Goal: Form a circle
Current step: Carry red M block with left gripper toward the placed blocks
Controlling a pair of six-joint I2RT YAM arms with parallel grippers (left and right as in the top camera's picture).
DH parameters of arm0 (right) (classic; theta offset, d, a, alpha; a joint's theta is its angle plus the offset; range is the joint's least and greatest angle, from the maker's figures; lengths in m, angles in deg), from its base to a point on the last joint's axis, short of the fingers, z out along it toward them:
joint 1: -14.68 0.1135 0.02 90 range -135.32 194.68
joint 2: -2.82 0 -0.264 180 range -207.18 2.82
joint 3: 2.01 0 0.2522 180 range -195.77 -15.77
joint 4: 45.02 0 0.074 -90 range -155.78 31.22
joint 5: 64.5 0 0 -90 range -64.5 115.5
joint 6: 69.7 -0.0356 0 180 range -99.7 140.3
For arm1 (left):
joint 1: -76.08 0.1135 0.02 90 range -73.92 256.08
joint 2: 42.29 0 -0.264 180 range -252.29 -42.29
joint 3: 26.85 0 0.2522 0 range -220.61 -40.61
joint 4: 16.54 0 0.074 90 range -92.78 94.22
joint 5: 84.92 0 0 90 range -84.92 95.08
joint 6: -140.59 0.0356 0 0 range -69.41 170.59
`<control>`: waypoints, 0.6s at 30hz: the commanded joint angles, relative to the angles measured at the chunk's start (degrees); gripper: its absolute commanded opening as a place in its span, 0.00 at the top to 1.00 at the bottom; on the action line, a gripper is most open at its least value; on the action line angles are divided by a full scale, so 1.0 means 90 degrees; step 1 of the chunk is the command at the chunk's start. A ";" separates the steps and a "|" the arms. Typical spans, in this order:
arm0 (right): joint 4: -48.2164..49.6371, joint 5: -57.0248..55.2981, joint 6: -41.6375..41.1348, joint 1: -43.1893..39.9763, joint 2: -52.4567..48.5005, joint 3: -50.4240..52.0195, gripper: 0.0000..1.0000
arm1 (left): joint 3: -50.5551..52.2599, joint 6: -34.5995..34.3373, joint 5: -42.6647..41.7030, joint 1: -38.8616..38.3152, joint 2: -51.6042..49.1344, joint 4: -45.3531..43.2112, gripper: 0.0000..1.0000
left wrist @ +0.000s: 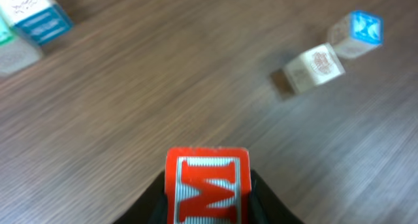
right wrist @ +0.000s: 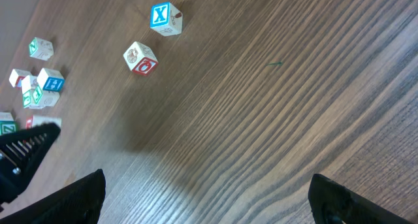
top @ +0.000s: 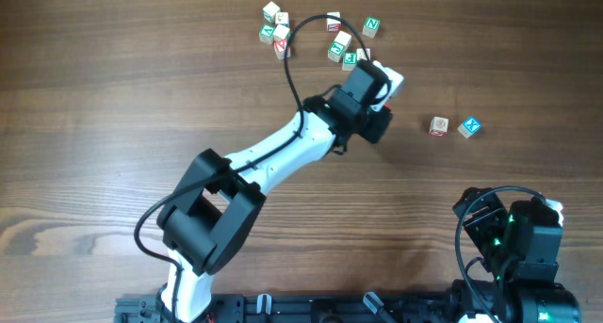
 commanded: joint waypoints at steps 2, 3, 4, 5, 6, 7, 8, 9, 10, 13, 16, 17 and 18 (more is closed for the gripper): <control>0.0010 -0.0109 -0.0049 0.0019 0.0051 0.0012 0.00 | 0.0019 -0.0556 -0.0342 -0.0325 -0.0226 -0.0593 0.73; 0.0010 -0.0109 -0.0051 0.0019 0.0051 0.0012 0.00 | 0.0019 -0.0741 -0.0556 -0.0401 -0.0308 -0.0733 0.73; 0.0007 -0.0109 -0.0049 0.0019 0.0051 0.0012 0.00 | 0.0019 -0.0855 -0.0692 -0.0474 -0.0398 -0.0831 0.73; 0.0010 -0.0109 -0.0049 0.0019 0.0051 0.0012 0.00 | 0.0019 -0.0894 -0.0818 -0.0546 -0.0510 -0.0923 0.73; 0.0010 -0.0109 -0.0051 0.0019 0.0051 0.0012 0.00 | 0.0019 -0.0986 -0.0867 -0.0612 -0.0610 -0.0971 0.71; 0.0010 -0.0109 -0.0051 0.0019 0.0051 0.0012 0.00 | 0.0019 -0.1052 -0.0872 -0.0695 -0.0719 -0.1015 0.71; 0.0010 -0.0107 -0.0049 0.0019 0.0051 0.0012 0.00 | 0.0019 -0.1047 -0.0869 -0.0767 -0.0792 -0.1052 0.71; 0.0010 -0.0109 -0.0049 0.0019 0.0051 0.0012 0.00 | 0.0019 -0.1047 -0.0869 -0.0835 -0.0865 -0.1117 0.69; 0.0010 -0.0107 -0.0051 0.0019 0.0051 0.0012 0.00 | 0.0019 -0.1044 -0.0869 -0.0925 -0.0942 -0.1241 0.69; 0.0010 -0.0109 -0.0051 0.0019 0.0051 0.0012 0.00 | 0.0019 -0.1044 -0.0865 -0.1115 -0.1112 -0.1766 0.67; 0.0007 -0.0109 -0.0049 0.0019 0.0051 0.0012 0.00 | 0.0019 -0.1044 -0.0865 -0.1175 -0.1282 -0.2327 0.64; 0.0010 -0.0109 -0.0051 0.0019 0.0051 0.0012 0.00 | 0.0017 -0.1047 -0.0865 -0.1173 -0.1372 -0.2509 0.64; 0.0010 -0.0109 -0.0049 0.0019 0.0051 0.0012 0.00 | 0.0017 -0.1047 -0.0865 -0.1173 -0.1430 -0.2625 0.62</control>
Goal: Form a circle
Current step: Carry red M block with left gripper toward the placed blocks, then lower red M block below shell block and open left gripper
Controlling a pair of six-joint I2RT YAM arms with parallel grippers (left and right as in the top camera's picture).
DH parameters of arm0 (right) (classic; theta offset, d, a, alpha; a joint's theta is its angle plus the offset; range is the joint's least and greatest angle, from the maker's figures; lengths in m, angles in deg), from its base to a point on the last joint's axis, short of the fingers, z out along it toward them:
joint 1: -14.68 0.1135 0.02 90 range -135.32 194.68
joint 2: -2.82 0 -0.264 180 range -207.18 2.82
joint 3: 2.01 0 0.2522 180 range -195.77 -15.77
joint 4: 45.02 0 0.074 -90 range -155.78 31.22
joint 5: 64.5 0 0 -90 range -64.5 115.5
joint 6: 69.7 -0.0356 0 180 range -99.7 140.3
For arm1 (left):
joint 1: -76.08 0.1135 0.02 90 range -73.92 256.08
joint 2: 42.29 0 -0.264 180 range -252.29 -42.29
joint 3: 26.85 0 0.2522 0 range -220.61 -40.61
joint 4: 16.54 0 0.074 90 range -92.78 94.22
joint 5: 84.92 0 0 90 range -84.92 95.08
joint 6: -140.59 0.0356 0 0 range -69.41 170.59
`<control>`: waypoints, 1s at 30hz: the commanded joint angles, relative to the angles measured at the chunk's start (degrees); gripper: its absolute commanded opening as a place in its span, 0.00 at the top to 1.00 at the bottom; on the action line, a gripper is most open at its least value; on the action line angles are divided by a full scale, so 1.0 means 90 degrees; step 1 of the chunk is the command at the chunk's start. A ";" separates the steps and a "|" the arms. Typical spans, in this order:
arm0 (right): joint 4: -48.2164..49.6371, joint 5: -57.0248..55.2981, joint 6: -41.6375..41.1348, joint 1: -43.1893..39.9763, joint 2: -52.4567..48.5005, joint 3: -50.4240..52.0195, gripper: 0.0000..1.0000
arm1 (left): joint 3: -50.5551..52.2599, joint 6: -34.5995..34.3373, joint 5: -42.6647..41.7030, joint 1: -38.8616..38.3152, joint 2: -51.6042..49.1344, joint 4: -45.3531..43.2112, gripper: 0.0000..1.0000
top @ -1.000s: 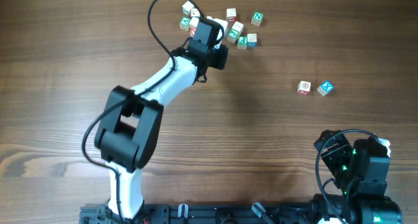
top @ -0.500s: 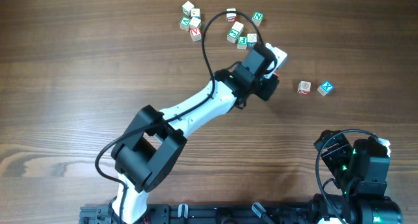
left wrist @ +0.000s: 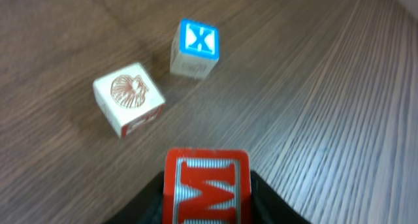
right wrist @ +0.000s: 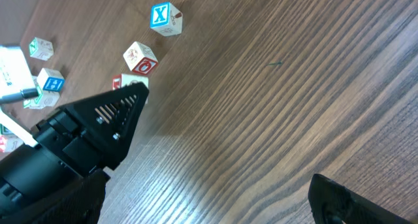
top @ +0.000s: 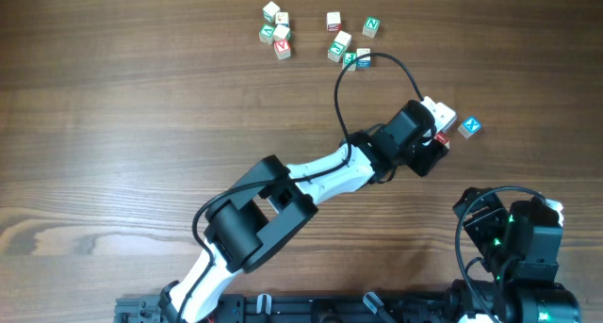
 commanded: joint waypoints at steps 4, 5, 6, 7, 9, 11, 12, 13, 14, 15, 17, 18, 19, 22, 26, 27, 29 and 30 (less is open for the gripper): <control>0.0010 -0.0109 -0.0049 0.0019 0.0051 0.0012 0.00 | 0.0005 -0.0027 -0.0070 -0.0002 -0.0546 -0.0617 0.53; 0.0010 -0.0109 -0.0049 0.0019 0.0051 0.0012 0.00 | 0.0005 -0.0024 -0.0070 -0.0007 -0.0551 -0.0639 0.51; 0.0010 -0.0109 -0.0051 0.0019 0.0051 0.0012 0.00 | 0.0005 -0.0027 -0.0070 -0.0007 -0.0551 -0.0646 0.51; 0.0010 -0.0109 -0.0049 0.0019 0.0051 0.0012 0.00 | 0.0005 -0.0027 -0.0070 -0.0007 -0.0551 -0.0658 0.50; 0.0010 -0.0109 -0.0051 0.0019 0.0051 0.0012 0.00 | 0.0005 -0.0024 -0.0068 -0.0007 -0.0551 -0.0675 0.50; 0.0010 -0.0109 -0.0051 0.0019 0.0051 0.0012 0.00 | 0.0005 -0.0024 -0.0068 -0.0007 -0.0551 -0.0780 0.50; 0.0010 -0.0107 -0.0049 0.0019 0.0051 0.0012 0.00 | 0.0005 -0.0027 -0.0070 -0.0007 -0.0551 -0.0855 0.50; 0.0007 -0.0109 -0.0049 0.0019 0.0051 0.0012 0.00 | 0.0005 -0.0029 -0.0070 -0.0007 -0.0551 -0.0976 0.50; 0.0010 -0.0109 -0.0051 0.0019 0.0051 0.0012 0.00 | 0.0005 -0.0027 -0.0070 -0.0007 -0.0551 -0.1042 0.51; 0.0010 -0.0109 -0.0049 0.0019 0.0051 0.0012 0.00 | 0.0005 -0.0029 -0.0070 -0.0007 -0.0551 -0.1049 0.51; 0.0010 -0.0109 -0.0049 0.0019 0.0051 0.0012 0.00 | 0.0005 -0.0027 -0.0041 0.0005 -0.0549 -0.0959 0.48; 0.0010 -0.0109 -0.0049 0.0019 0.0051 0.0012 0.00 | 0.0005 -0.0024 -0.0044 0.0032 -0.0546 -0.0916 0.40; 0.0007 -0.0109 -0.0049 0.0019 0.0051 0.0012 0.00 | 0.0005 -0.0027 -0.0044 0.0078 -0.0542 -0.0886 0.27; 0.0010 -0.0109 -0.0051 0.0019 0.0051 0.0012 0.00 | 0.0005 -0.0027 -0.0046 0.0199 -0.0503 -0.0755 0.00; 0.0010 -0.0107 -0.0049 0.0019 0.0051 0.0012 0.00 | 0.0005 -0.0015 -0.0046 0.0216 -0.0493 -0.0253 0.00; 0.0010 -0.0109 -0.0049 0.0019 0.0051 0.0012 0.00 | 0.0005 0.0027 -0.0046 0.0214 -0.0493 -0.0102 0.02; 0.0010 -0.0109 -0.0049 0.0019 0.0051 0.0012 0.00 | 0.0005 0.0027 -0.0051 0.0197 -0.0493 0.0092 0.12; 0.0010 -0.0109 -0.0049 0.0019 0.0051 0.0012 0.00 | 0.0005 0.0027 -0.0051 0.0170 -0.0493 0.0219 0.13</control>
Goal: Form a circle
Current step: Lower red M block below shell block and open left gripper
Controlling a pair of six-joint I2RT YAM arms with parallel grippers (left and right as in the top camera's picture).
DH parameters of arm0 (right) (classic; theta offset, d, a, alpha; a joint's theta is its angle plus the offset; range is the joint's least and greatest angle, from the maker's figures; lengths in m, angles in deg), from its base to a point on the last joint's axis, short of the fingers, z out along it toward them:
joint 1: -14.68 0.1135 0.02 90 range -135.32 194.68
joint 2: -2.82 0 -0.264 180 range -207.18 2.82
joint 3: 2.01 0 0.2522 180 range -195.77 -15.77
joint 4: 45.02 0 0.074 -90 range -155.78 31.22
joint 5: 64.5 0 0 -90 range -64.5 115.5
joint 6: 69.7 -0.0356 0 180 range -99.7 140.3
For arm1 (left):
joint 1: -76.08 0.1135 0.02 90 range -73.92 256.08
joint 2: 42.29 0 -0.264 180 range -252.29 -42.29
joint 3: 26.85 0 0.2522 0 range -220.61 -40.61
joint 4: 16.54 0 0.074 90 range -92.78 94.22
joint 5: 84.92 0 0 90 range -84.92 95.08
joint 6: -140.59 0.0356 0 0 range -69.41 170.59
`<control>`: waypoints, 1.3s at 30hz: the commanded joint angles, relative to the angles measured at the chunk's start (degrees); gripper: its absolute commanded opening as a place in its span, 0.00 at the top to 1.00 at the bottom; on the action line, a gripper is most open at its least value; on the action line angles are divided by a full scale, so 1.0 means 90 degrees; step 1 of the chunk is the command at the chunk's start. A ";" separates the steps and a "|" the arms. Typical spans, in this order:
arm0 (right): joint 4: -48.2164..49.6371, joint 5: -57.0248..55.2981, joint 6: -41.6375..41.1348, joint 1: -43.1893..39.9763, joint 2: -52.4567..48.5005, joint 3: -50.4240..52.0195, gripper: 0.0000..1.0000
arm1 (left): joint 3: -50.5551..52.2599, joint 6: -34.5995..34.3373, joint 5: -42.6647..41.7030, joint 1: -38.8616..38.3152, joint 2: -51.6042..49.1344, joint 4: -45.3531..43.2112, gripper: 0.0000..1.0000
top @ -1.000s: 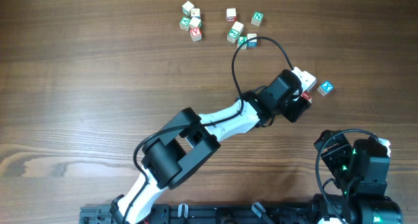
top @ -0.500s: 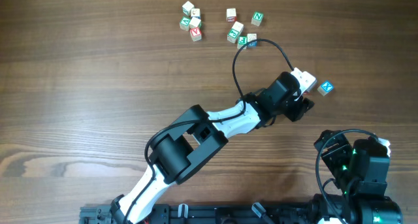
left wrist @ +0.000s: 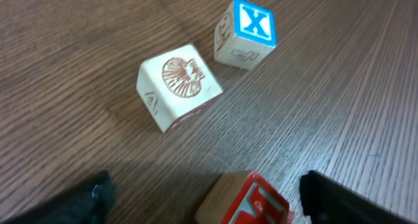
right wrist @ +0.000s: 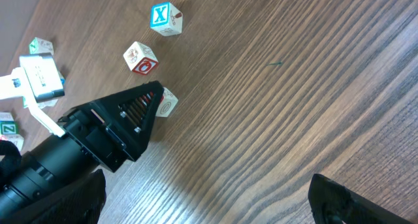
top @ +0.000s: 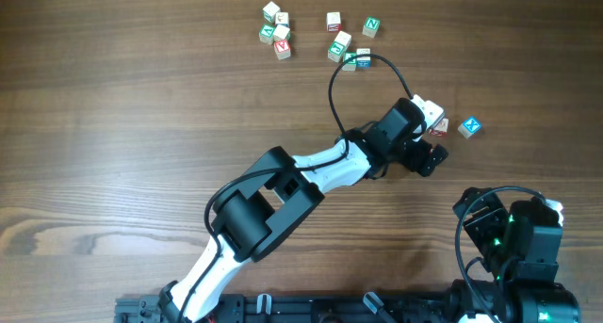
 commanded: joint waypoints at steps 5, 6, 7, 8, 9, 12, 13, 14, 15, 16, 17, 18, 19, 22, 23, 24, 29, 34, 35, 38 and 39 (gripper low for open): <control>0.0010 -0.0109 -0.0051 0.0019 0.0051 0.0012 0.00 | 0.0044 0.0209 -0.0012 -0.0202 -0.0041 0.0425 0.23; 0.0010 -0.0109 -0.0049 0.0019 0.0051 0.0012 0.00 | 0.0044 0.0226 -0.0012 -0.0238 -0.0046 0.0430 0.28; 0.0010 -0.0109 -0.0049 0.0019 0.0051 0.0012 0.00 | 0.0044 0.0228 -0.0012 -0.0257 -0.0046 0.0449 0.30; 0.0010 -0.0109 -0.0049 0.0019 0.0051 0.0012 0.00 | 0.0044 0.0228 -0.0012 -0.0277 -0.0046 0.0459 0.30; 0.0010 -0.0107 -0.0049 0.0019 0.0051 0.0012 0.00 | 0.0044 0.0228 -0.0012 -0.0282 -0.0046 0.0459 0.33; 0.0010 -0.0109 -0.0051 0.0019 0.0051 0.0012 0.00 | 0.0044 0.0228 -0.0010 -0.0282 -0.0046 0.0452 0.48; 0.0007 -0.0109 -0.0051 0.0019 0.0051 0.0012 0.00 | 0.0044 0.0228 -0.0010 -0.0282 -0.0046 0.0423 0.52; 0.0010 -0.0109 -0.0049 0.0019 0.0051 0.0012 0.00 | 0.0044 0.0228 -0.0010 -0.0282 -0.0046 0.0362 0.60; 0.0010 -0.0109 -0.0049 0.0019 0.0051 0.0012 0.00 | 0.0044 0.0226 -0.0010 -0.0282 -0.0046 0.0294 0.65; 0.0010 -0.0109 -0.0051 0.0019 0.0051 0.0012 0.00 | 0.0044 0.0226 -0.0012 -0.0282 -0.0046 0.0204 0.68; 0.0010 -0.0109 -0.0049 0.0019 0.0051 0.0012 0.00 | 0.0044 0.0226 -0.0010 -0.0282 -0.0046 0.0087 0.68; 0.0010 -0.0109 -0.0049 0.0019 0.0051 0.0012 0.00 | 0.0044 0.0226 -0.0010 -0.0282 -0.0046 -0.0019 0.68; 0.0010 -0.0109 -0.0049 0.0019 0.0051 0.0012 0.00 | 0.0044 0.0226 -0.0010 -0.0282 -0.0046 -0.0143 0.68; 0.0010 -0.0109 -0.0051 0.0019 0.0051 0.0012 0.00 | 0.0044 0.0216 0.0044 -0.0282 -0.0046 -0.0651 0.68; 0.0010 -0.0109 -0.0049 0.0019 0.0051 0.0012 0.00 | 0.0044 0.0194 0.0141 -0.0282 -0.0046 -0.0835 0.67; 0.0010 -0.0109 -0.0046 0.0019 0.0051 0.0012 0.00 | 0.0044 0.0194 0.0182 -0.0282 -0.0046 -0.1022 0.63; 0.0010 -0.0109 -0.0049 0.0019 0.0051 0.0012 0.00 | 0.0044 0.0194 0.0495 -0.0282 -0.0228 -0.1260 0.61; 0.0010 -0.0107 -0.0049 0.0019 0.0051 0.0012 0.00 | 0.0044 0.0202 0.0495 -0.0282 -0.0418 -0.1537 0.55; 0.0010 -0.0109 -0.0051 0.0019 0.0051 0.0012 0.00 | 0.0044 0.0202 0.0498 -0.0282 -0.0418 -0.1532 0.55; 0.0010 -0.0109 -0.0051 0.0019 0.0051 0.0012 0.01 | 0.0044 0.0199 0.0495 -0.0282 -0.0418 -0.1532 0.49; 0.0007 -0.0109 -0.0049 0.0019 0.0051 0.0012 0.00 | 0.0044 0.0199 0.0495 -0.0282 -0.0418 -0.1532 0.49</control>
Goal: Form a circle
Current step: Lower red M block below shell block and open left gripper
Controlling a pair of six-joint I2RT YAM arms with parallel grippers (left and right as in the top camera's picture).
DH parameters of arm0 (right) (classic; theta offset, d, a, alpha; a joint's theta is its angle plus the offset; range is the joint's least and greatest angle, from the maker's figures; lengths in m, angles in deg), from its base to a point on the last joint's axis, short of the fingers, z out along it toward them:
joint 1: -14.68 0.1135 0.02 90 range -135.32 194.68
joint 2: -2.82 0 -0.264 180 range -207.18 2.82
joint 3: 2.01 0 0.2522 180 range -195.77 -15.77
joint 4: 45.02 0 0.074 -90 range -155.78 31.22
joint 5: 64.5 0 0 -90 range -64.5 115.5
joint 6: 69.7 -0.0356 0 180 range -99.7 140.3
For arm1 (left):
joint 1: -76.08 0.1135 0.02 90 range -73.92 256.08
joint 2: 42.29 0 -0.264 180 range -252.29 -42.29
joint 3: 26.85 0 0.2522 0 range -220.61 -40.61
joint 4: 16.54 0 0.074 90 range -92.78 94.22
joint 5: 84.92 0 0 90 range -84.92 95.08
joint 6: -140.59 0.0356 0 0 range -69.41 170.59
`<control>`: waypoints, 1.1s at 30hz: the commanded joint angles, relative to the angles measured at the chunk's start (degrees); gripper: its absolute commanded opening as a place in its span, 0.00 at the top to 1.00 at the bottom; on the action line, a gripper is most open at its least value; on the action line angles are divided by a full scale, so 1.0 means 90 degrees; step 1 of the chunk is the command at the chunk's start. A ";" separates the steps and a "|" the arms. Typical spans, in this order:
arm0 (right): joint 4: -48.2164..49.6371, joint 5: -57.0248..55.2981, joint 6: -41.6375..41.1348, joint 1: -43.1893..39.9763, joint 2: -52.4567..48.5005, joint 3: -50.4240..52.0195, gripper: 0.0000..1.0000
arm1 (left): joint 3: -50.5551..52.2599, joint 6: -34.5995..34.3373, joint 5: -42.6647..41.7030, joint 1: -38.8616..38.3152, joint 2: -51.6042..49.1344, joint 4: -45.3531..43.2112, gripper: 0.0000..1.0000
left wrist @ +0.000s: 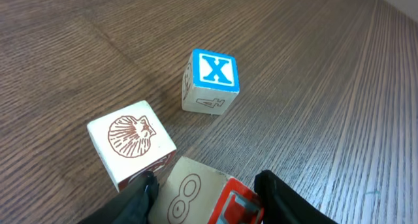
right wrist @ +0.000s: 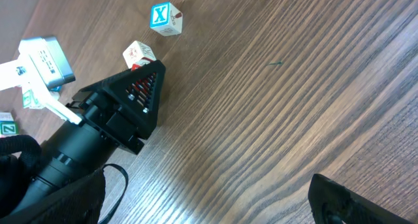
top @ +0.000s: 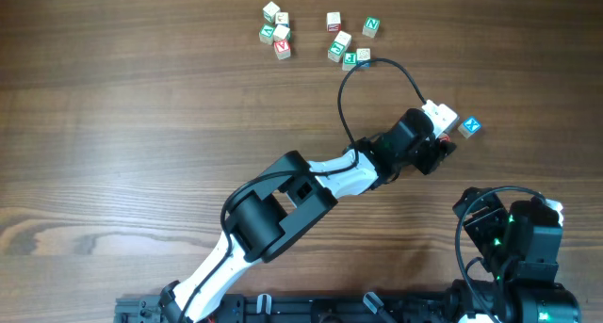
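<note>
A block showing a red M side and an 8 on top [left wrist: 202, 201] lies on the table, touching the shell block [left wrist: 130, 142]. My left gripper [left wrist: 206, 192] is shut on the M block, one finger against each side. Just beyond stands the blue X block [left wrist: 210, 80]. In the overhead view the left gripper [top: 436, 153] sits left of the X block [top: 470, 127] and hides the other two. My right gripper [right wrist: 206, 201] is open and holds nothing, low at the table's right front.
Several loose letter blocks lie scattered at the far middle of the table, among them a green N block [top: 372, 25]. The left arm [top: 320, 177] stretches diagonally across the table. Its cable [top: 353, 78] loops above the gripper.
The left fingers, then spread wide around the M block lying on the table, now press on its sides. The block now touches the shell block, nearer the X block. The right arm has not moved.
My left gripper first held the red M block near the far cluster, then held it beside the shell and X blocks. Later it stood open with the block lying on the table. Now its fingers are on the block again, against the shell block.
</note>
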 commanded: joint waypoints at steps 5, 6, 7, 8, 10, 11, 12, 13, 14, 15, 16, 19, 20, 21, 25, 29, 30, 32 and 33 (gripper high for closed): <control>0.0010 -0.0109 -0.0051 0.0019 0.0051 0.0012 0.00 | 0.0044 0.0010 0.0083 0.0012 -0.0056 -0.0039 0.24; 0.0010 -0.0109 -0.0049 0.0019 0.0051 0.0012 0.00 | 0.0044 0.0012 0.0083 0.0012 -0.0056 -0.0039 0.22; 0.0010 -0.0109 -0.0049 0.0019 0.0051 0.0012 0.00 | 0.0044 0.0012 0.0083 0.0012 -0.0056 -0.0039 0.19; 0.0010 -0.0109 -0.0046 0.0019 0.0051 0.0012 0.00 | 0.0044 0.0012 0.0083 0.0012 -0.0056 -0.0036 0.18; 0.0010 -0.0109 -0.0049 0.0019 0.0051 0.0012 0.00 | 0.0044 0.0010 0.0083 0.0012 -0.0056 -0.0036 0.18; 0.0010 -0.0109 -0.0049 0.0019 0.0051 0.0012 0.00 | 0.0044 0.0012 0.0083 0.0012 -0.0056 -0.0036 0.18; 0.0010 -0.0109 -0.0049 0.0019 0.0051 0.0012 0.00 | 0.0044 0.0012 0.0083 0.0012 -0.0053 -0.0032 0.17; 0.0010 -0.0109 -0.0051 0.0019 0.0051 0.0012 0.00 | 0.0044 0.0012 0.0080 0.0012 -0.0053 -0.0010 0.19; 0.0010 -0.0109 -0.0049 0.0019 0.0051 0.0012 0.00 | 0.0044 0.0010 0.0080 0.0012 -0.0051 0.0017 0.24; 0.0010 -0.0109 -0.0049 0.0019 0.0051 0.0012 0.00 | 0.0044 0.0010 0.0080 0.0012 -0.0041 0.0061 0.28; 0.0010 -0.0109 -0.0051 0.0019 0.0051 0.0012 0.00 | 0.0044 0.0010 0.0080 0.0012 -0.0041 0.0141 0.35; 0.0010 -0.0107 -0.0049 0.0019 0.0051 0.0012 0.01 | 0.0044 0.0010 0.0080 0.0012 -0.0041 0.0379 0.38; 0.0010 -0.0109 -0.0049 0.0019 0.0051 0.0012 0.00 | 0.0044 0.0010 0.0080 0.0012 -0.0041 0.0432 0.39; 0.0010 -0.0109 -0.0046 0.0019 0.0051 0.0012 0.00 | 0.0044 0.0010 0.0078 0.0012 -0.0041 0.0447 0.41; 0.0010 -0.0109 -0.0051 0.0019 0.0051 0.0012 0.00 | 0.0044 0.0010 0.0080 -0.0005 -0.0041 0.0432 0.49; 0.0010 -0.0109 -0.0051 0.0019 0.0051 0.0012 0.00 | 0.0044 0.0015 0.0085 -0.0010 -0.0041 0.0316 0.41; 0.0010 -0.0109 -0.0051 0.0019 0.0051 0.0012 0.00 | 0.0044 0.0012 0.0182 -0.0002 -0.0041 0.0267 0.41; 0.0010 -0.0109 -0.0049 0.0019 0.0051 0.0012 0.00 | 0.0041 0.0012 0.0381 0.0022 -0.0024 0.0151 0.38; 0.0010 -0.0109 -0.0049 0.0019 0.0051 0.0012 0.00 | 0.0039 0.0012 0.0415 0.0058 0.0027 0.0163 0.34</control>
